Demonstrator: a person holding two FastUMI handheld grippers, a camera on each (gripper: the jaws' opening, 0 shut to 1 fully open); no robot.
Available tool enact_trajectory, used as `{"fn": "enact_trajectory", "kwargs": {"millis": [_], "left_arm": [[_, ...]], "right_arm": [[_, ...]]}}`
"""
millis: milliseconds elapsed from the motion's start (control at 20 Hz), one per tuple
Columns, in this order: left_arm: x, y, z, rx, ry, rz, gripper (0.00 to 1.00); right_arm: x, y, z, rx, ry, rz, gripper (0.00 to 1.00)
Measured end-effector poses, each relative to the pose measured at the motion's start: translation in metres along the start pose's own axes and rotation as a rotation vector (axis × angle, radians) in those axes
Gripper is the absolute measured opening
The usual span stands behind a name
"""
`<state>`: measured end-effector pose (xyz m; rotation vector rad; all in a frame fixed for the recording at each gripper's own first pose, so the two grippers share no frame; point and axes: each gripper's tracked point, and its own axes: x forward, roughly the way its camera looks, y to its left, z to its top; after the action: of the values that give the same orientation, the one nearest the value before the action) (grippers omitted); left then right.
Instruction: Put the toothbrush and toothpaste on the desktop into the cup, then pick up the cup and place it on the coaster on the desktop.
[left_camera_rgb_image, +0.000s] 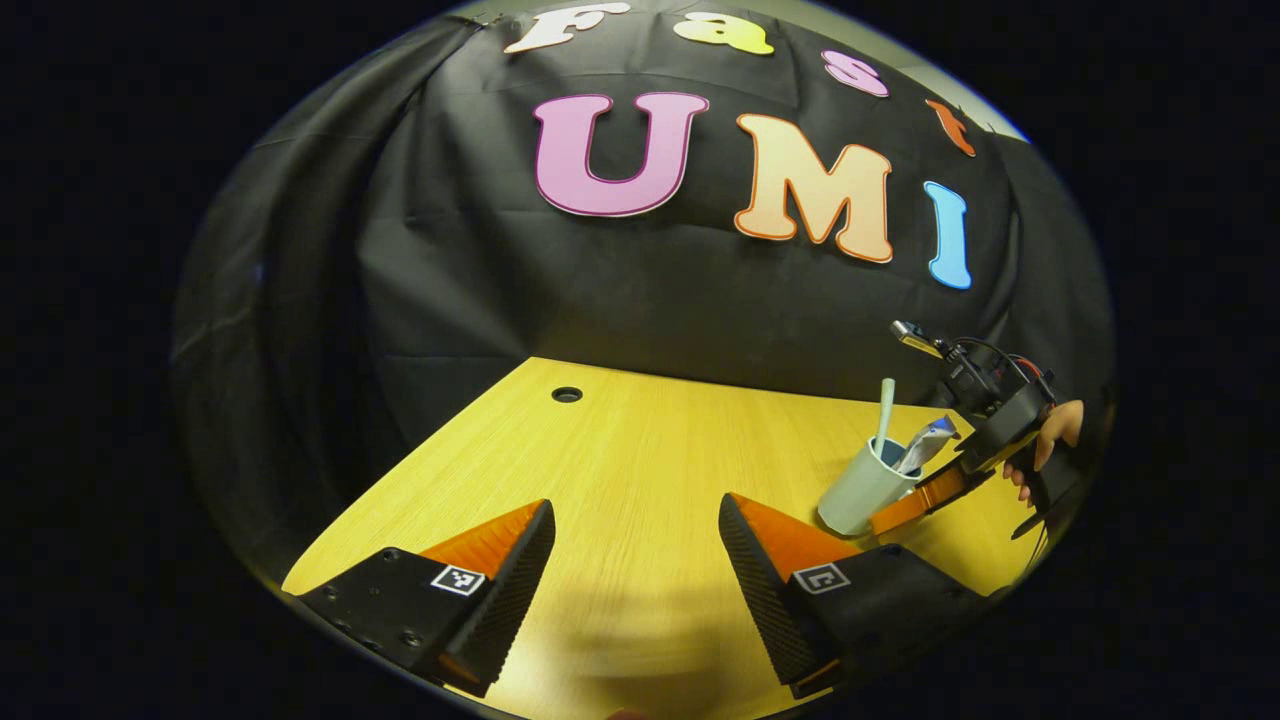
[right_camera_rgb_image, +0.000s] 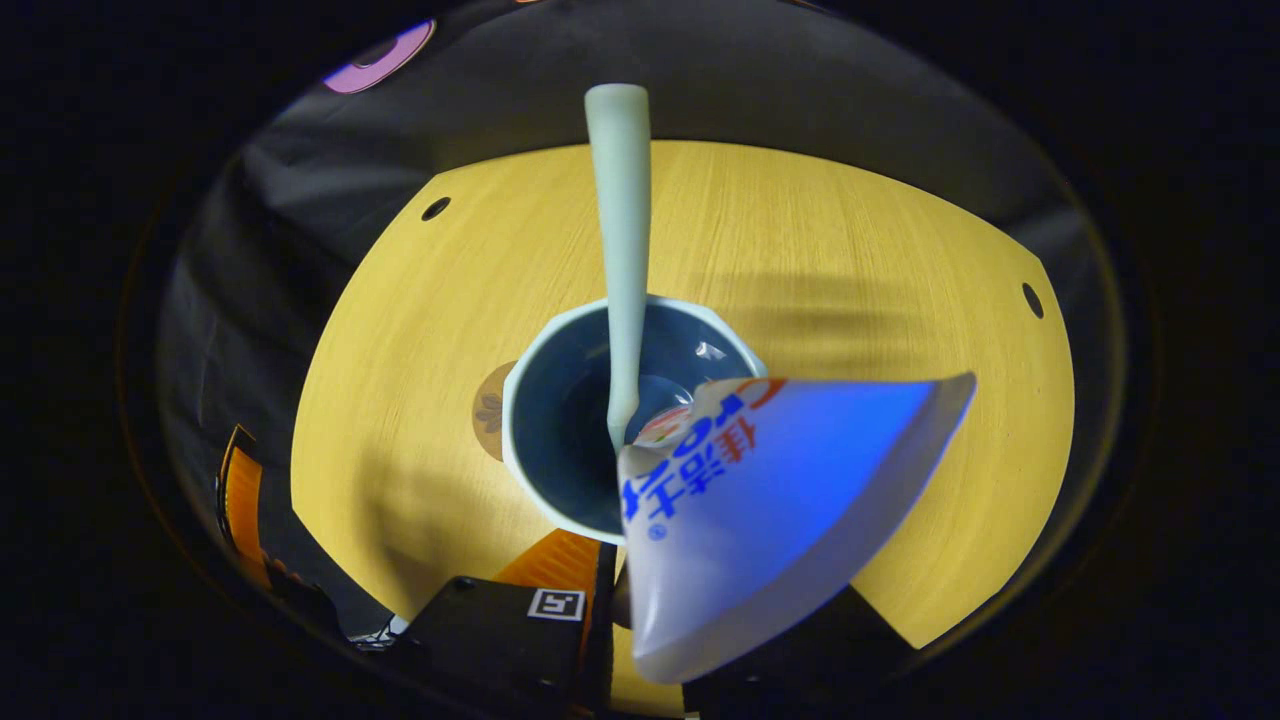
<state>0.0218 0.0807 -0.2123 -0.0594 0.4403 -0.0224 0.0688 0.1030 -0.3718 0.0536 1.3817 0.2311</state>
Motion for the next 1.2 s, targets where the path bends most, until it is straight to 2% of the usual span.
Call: {"fn": "enact_trajectory", "kwargs": {"millis": [400,650,900,1000,1050,1200], "left_arm": [[-0.003,0.043,-0.005,-0.012,0.010,0.039,0.95],[-0.004,0.065,-0.009,-0.024,0.016,0.058,0.95],[-0.003,0.068,-0.010,-0.028,0.025,0.054,0.95],[0.000,0.061,-0.009,-0.021,0.025,0.044,0.95],[0.000,0.054,-0.006,-0.016,0.022,0.033,0.95],[0.003,0.027,0.003,-0.002,0.007,-0.010,0.95]], "right_arm": [[0.020,0.069,0.010,-0.079,0.003,0.019,0.25],[0.030,0.089,0.004,-0.137,0.029,-0.022,0.25],[0.024,0.093,0.009,-0.184,-0.008,-0.060,0.28],[0.016,0.097,0.010,-0.185,-0.033,-0.043,0.42],[0.011,0.097,0.011,-0.189,-0.052,-0.040,0.58],[-0.006,0.088,0.010,-0.181,-0.127,-0.042,0.86]]}}
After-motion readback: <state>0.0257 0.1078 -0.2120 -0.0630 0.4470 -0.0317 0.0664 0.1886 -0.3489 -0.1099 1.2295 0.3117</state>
